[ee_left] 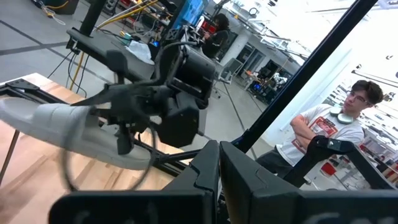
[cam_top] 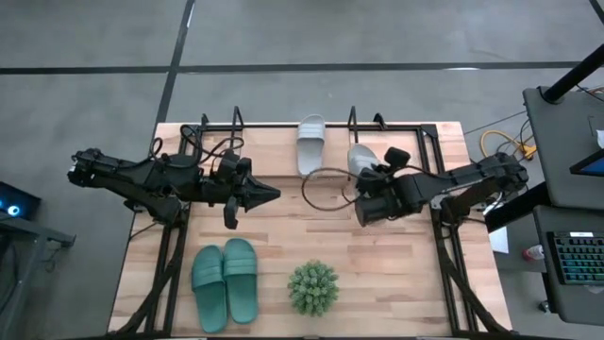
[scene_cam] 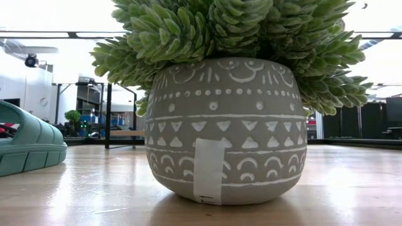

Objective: Pick and place slides into the shelf
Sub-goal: Put the gray slipper on the shelf

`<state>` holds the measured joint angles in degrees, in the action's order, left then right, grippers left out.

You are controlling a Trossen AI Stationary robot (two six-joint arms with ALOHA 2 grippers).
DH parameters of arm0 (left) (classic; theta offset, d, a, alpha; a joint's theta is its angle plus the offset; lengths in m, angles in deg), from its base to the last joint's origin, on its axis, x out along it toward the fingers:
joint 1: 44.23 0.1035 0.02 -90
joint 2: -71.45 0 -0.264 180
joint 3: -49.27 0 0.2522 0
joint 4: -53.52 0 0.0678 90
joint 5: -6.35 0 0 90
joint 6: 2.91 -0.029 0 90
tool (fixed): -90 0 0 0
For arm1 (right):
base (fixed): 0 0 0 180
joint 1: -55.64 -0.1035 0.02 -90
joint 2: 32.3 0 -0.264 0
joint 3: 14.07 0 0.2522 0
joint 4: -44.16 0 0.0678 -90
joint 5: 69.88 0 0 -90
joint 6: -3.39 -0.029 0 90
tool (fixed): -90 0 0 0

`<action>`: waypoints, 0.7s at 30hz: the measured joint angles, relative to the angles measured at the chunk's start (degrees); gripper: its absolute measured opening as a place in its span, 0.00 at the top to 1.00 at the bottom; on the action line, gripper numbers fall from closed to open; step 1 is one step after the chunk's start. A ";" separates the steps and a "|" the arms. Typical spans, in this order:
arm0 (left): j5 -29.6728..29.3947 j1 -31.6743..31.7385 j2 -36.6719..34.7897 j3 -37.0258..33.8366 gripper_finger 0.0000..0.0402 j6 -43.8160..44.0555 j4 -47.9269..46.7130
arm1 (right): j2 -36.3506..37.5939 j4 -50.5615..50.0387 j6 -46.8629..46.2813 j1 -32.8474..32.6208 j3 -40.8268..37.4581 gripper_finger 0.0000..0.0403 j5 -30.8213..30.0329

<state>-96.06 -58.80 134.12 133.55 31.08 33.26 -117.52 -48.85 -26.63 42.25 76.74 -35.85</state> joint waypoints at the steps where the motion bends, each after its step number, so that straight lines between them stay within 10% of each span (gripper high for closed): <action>1: 0.00 0.00 0.00 0.00 1.00 -0.04 0.00 | -0.01 1.58 1.88 0.79 -0.05 0.98 0.21; 21: -0.02 0.00 0.00 -0.02 1.00 -0.19 0.00 | -0.14 27.60 30.79 18.01 0.08 0.98 5.30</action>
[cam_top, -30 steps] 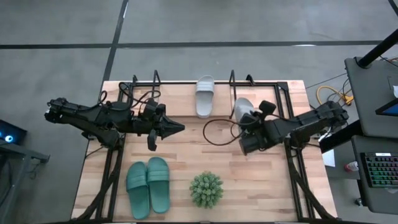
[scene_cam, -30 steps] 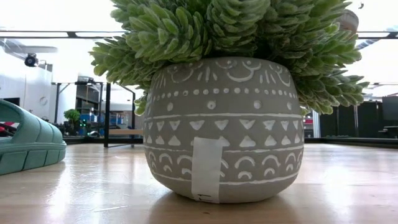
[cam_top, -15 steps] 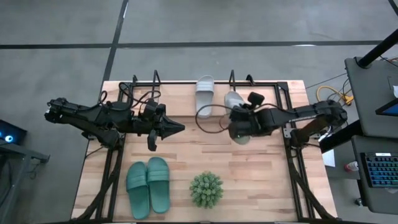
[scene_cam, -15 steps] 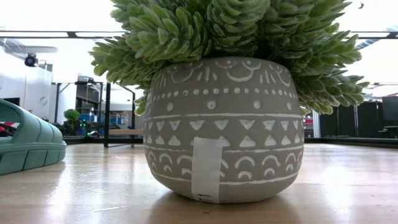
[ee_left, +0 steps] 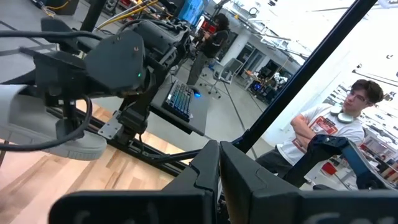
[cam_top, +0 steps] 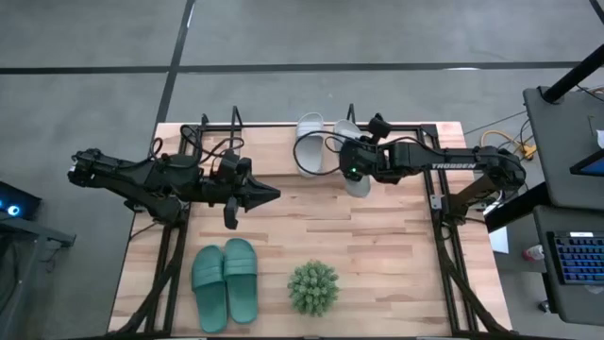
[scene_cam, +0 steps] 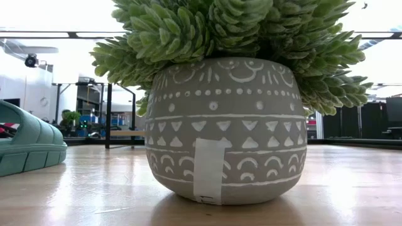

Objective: Pick and place slides into the shelf
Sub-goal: Put the gray slipper on the shelf

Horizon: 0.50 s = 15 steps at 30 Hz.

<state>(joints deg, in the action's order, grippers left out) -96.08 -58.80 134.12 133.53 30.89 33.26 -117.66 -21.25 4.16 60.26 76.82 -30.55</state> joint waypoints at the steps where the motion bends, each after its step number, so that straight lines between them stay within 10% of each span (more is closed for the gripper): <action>1: -0.02 0.00 0.00 0.00 1.00 0.00 0.00 | 0.00 1.13 0.54 0.29 0.02 0.98 0.09; 15: -1.64 0.00 0.00 0.00 1.00 0.02 0.00 | 0.00 9.13 7.00 7.06 -0.71 0.98 4.76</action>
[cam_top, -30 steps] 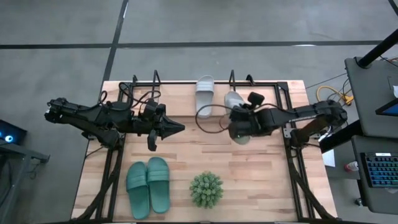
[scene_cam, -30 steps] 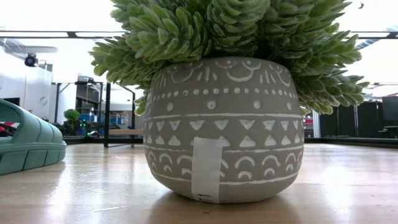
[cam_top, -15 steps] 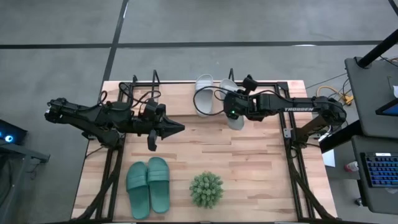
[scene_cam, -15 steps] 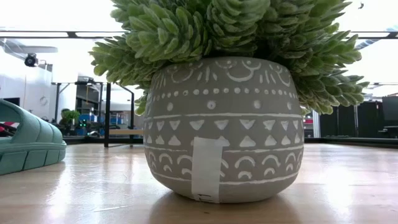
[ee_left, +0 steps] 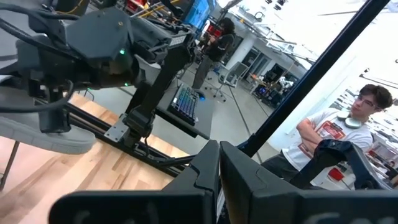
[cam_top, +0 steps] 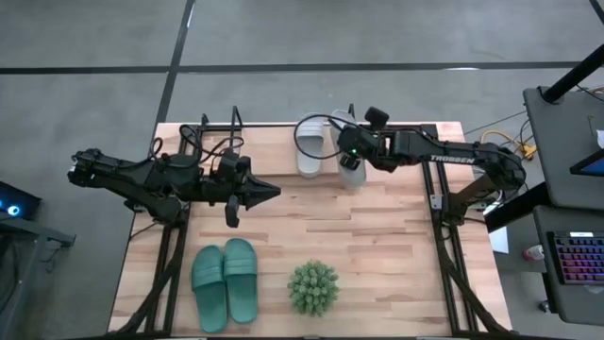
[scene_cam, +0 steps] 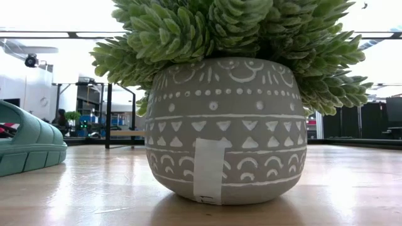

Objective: Pick and place slides into the shelf
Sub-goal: Put the gray slipper on the shelf

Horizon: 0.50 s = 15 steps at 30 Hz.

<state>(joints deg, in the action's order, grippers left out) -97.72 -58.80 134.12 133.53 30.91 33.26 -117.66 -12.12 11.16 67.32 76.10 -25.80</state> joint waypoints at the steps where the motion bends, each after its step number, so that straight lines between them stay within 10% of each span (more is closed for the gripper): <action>1: -0.02 0.00 0.00 0.00 1.00 0.00 0.00 | -0.01 0.78 0.94 0.39 -0.18 0.98 0.37; 15: -0.17 0.00 0.00 0.00 1.00 0.15 0.00 | -12.96 4.69 9.23 3.67 7.33 0.98 2.84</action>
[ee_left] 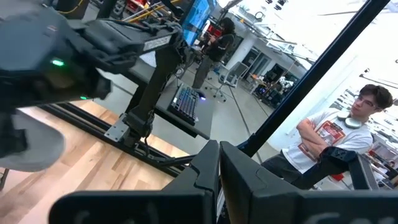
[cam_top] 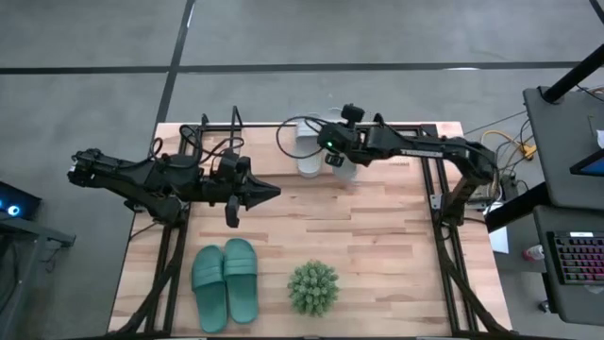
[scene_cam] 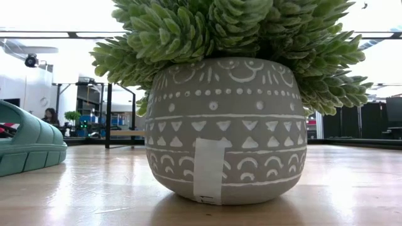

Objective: Pick and place slides into the shelf
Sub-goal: Put the gray slipper on the shelf

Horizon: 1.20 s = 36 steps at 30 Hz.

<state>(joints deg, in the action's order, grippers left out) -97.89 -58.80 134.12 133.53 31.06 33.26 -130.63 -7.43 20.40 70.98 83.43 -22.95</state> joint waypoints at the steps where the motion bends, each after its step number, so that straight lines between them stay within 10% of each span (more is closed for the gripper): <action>1: 0.00 0.00 0.00 0.00 1.00 0.07 0.00 | -0.79 -0.04 -0.04 0.37 1.06 0.98 0.03; 36: 0.02 -0.02 0.00 -0.04 1.00 0.16 -0.04 | -8.37 -2.56 -1.54 7.12 4.07 0.98 5.78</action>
<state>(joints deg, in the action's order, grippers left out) -97.87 -58.82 134.12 133.48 31.22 33.21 -138.99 -9.99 18.86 78.11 87.50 -17.17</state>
